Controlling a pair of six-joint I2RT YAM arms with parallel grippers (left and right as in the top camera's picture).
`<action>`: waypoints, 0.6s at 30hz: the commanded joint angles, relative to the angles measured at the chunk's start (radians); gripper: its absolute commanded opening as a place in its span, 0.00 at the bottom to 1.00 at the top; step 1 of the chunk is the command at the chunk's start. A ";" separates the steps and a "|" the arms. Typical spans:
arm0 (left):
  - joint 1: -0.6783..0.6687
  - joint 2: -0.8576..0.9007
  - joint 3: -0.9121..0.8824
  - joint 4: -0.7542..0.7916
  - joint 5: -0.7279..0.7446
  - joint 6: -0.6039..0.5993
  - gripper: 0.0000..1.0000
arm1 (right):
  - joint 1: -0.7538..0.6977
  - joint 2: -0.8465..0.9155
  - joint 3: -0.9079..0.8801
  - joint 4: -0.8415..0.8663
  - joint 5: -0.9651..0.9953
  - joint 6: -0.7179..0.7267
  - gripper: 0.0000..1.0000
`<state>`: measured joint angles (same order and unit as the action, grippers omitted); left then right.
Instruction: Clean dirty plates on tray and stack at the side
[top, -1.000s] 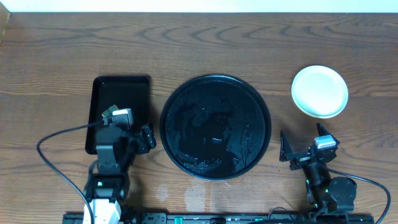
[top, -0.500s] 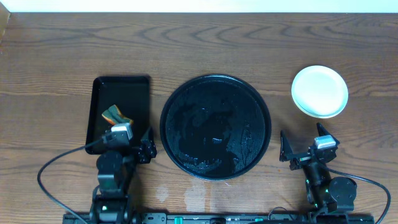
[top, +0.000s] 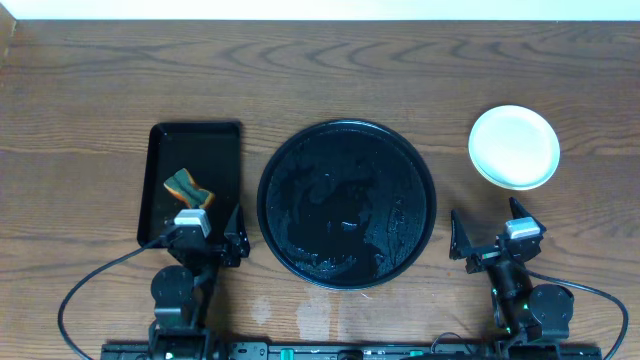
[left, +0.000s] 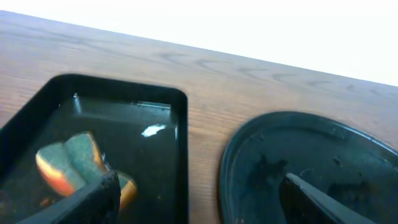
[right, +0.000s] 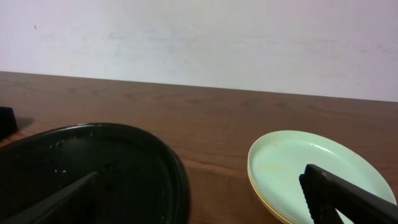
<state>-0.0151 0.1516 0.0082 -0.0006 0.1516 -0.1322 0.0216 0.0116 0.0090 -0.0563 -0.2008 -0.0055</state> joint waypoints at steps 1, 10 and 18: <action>-0.002 -0.073 -0.004 -0.061 -0.009 0.031 0.82 | -0.009 -0.006 -0.003 -0.002 0.010 -0.011 0.99; -0.002 -0.150 -0.004 -0.065 -0.033 0.070 0.82 | -0.009 -0.005 -0.003 -0.002 0.010 -0.011 0.99; -0.002 -0.150 -0.004 -0.065 -0.032 0.127 0.82 | -0.009 -0.005 -0.003 -0.002 0.010 -0.011 0.99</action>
<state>-0.0151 0.0109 0.0154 -0.0196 0.1127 -0.0513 0.0212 0.0120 0.0090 -0.0555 -0.2005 -0.0055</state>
